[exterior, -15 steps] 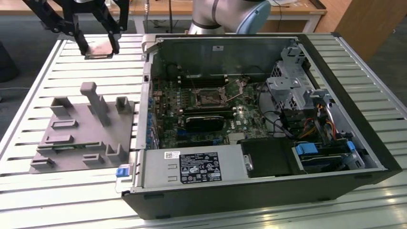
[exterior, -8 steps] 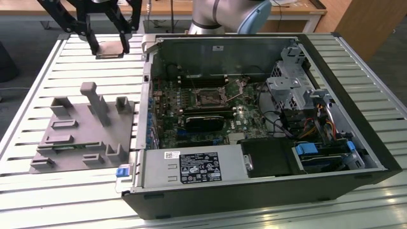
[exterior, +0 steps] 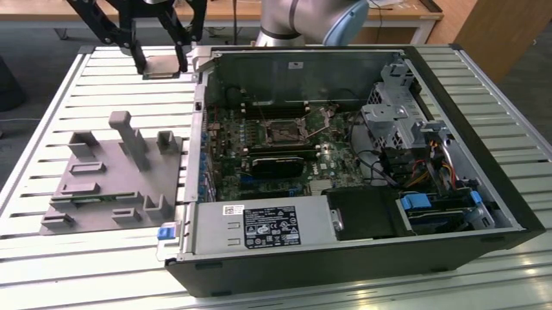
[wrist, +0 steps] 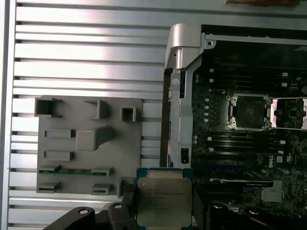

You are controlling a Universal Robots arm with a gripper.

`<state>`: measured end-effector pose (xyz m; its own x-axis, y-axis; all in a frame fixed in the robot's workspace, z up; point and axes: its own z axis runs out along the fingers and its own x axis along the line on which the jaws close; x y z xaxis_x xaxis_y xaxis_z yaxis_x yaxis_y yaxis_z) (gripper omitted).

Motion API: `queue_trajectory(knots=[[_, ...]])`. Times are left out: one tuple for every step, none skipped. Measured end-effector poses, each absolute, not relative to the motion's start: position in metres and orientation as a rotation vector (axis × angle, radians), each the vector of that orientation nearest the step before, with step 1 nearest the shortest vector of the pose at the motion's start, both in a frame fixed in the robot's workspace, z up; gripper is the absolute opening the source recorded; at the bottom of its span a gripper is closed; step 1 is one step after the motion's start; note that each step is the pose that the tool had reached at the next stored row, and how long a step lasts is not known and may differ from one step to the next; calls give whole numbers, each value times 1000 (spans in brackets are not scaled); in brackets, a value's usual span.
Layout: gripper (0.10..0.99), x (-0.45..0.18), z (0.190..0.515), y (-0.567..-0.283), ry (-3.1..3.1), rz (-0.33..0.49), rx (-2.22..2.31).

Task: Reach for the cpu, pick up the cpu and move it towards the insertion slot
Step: 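Pick up the cpu and move it towards the insertion slot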

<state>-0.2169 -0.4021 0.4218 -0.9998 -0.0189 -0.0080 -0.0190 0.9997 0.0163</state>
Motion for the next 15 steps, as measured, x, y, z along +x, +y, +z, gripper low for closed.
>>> queue_trajectory(knots=[[545, -215, 422, -402, 3134, 25, -30], [545, -212, 422, -402, 3134, 25, -30], [545, -210, 422, -402, 3134, 25, -30], [545, -208, 422, -402, 3134, 26, -30], [545, -205, 422, -402, 3134, 26, -30], [545, -203, 422, -402, 3134, 26, -30], [545, -201, 422, -402, 3134, 25, -30], [545, -199, 422, -402, 3134, 25, -30], [545, -197, 422, -402, 3134, 26, -30], [545, -195, 422, -402, 3134, 26, -30], [545, -193, 422, -402, 3134, 26, -30], [545, -190, 422, -402, 3134, 26, -30], [545, -188, 422, -402, 3134, 26, -30], [545, -186, 422, -402, 3134, 25, -30], [545, -183, 422, -402, 3134, 26, -30]])
